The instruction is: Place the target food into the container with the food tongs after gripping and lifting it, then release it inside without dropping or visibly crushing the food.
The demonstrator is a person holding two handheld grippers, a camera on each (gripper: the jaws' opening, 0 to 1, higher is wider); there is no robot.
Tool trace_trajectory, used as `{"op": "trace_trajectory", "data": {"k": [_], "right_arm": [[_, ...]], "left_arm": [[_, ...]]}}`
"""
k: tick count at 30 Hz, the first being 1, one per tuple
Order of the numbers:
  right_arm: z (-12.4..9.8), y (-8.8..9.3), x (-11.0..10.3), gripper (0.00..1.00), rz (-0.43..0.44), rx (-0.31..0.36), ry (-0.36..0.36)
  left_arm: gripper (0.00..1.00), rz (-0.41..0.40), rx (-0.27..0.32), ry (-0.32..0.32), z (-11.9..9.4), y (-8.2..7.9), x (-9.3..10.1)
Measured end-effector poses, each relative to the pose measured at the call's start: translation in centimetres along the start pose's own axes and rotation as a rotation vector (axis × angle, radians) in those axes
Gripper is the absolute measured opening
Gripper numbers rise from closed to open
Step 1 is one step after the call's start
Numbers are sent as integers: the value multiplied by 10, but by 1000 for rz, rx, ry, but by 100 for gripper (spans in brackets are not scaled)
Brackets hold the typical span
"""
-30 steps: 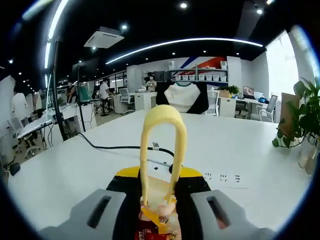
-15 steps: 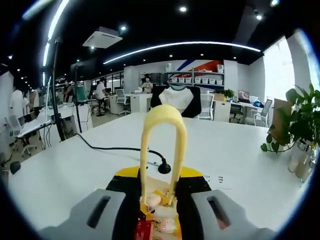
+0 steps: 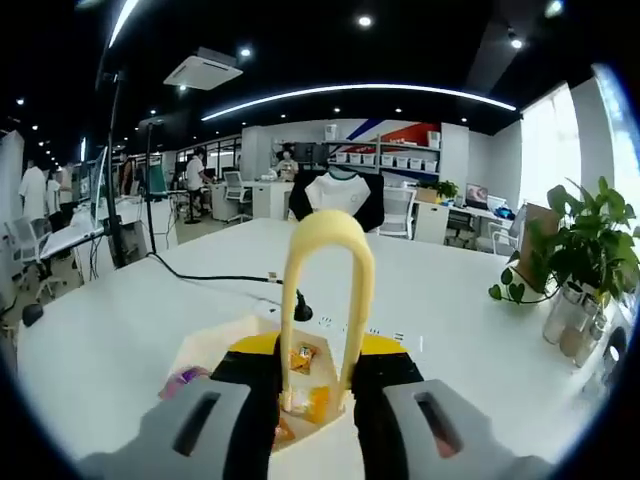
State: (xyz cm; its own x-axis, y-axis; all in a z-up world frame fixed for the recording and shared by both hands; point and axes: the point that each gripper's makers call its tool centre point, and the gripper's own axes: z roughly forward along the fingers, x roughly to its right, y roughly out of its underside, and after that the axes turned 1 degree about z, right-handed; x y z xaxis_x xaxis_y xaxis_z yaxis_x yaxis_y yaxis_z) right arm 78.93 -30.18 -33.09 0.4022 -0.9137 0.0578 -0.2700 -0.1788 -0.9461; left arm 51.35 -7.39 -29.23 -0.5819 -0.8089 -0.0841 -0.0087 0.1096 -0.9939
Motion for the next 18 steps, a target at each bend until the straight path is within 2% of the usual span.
{"op": "trace_trajectory", "data": {"k": [1,4,8,11,12,13,14,16,18], "right_arm": [[-15,6,-5,23,4,-4,4],[-28,14,4,23,80,0,5],[-38,30,18,23,39,-36,39],[-47,46,23,23,63,-72,49],[-51,55,25,23,43,-105,65],[-54,60,29,23,-12,-136,83],[-56,67,29,23,-31,-165,78],[-58,78,26,23,35,-209,64],[-58,79,32,23,34,-217,81]], "left_arm": [[50,-2,-1,1,0,0,1],[50,6,5,3,-1,-2,4],[50,3,13,9,-1,-4,9],[50,16,9,19,-1,-5,13],[51,21,13,17,-2,-5,15],[53,29,20,15,-2,-6,15],[53,34,21,21,-2,-7,17],[52,27,21,25,-2,-7,17],[53,33,21,28,-2,-7,18]]}}
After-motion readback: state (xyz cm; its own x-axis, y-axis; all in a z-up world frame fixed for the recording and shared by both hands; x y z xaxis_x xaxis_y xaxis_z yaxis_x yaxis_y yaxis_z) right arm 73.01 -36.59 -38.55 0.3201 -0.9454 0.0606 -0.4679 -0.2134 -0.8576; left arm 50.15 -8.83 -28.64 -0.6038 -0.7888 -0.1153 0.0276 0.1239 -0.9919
